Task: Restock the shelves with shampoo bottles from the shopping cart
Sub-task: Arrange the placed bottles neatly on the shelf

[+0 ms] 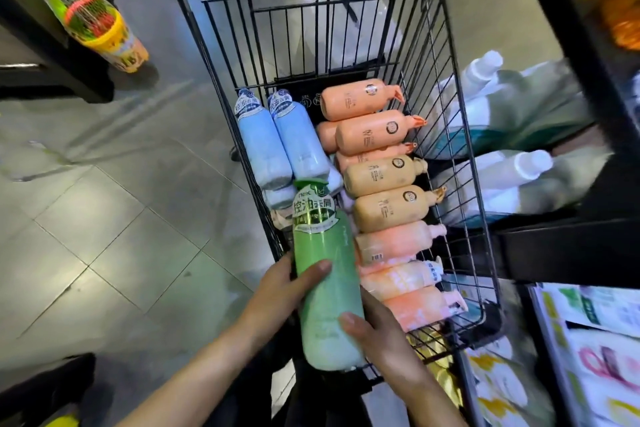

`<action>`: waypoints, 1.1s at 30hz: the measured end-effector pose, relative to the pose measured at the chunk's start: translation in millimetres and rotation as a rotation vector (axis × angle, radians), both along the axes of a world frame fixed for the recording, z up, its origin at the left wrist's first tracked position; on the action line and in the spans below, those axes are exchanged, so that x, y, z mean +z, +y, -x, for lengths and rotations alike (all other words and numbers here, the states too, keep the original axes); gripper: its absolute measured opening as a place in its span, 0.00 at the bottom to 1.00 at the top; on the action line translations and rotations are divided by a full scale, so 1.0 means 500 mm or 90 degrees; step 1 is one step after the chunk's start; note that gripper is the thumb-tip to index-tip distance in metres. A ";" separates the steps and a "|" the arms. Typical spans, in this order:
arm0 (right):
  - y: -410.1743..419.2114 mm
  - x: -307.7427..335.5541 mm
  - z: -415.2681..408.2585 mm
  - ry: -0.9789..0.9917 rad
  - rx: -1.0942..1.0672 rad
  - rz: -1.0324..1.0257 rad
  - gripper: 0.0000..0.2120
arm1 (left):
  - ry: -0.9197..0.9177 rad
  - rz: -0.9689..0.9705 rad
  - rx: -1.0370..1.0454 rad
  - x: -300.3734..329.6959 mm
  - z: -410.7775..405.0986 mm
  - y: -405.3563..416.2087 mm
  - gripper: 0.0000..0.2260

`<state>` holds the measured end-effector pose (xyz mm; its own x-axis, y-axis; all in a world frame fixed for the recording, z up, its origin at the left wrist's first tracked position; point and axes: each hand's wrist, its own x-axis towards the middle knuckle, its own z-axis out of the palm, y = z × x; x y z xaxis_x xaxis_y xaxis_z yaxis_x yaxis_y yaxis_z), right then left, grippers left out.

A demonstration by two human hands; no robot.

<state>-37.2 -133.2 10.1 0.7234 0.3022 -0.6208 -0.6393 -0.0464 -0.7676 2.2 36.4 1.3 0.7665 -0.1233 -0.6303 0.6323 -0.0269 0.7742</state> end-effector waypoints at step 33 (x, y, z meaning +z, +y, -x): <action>0.048 -0.408 -0.047 0.228 -0.054 0.357 0.36 | -0.013 0.021 0.209 -0.008 -0.003 0.199 0.14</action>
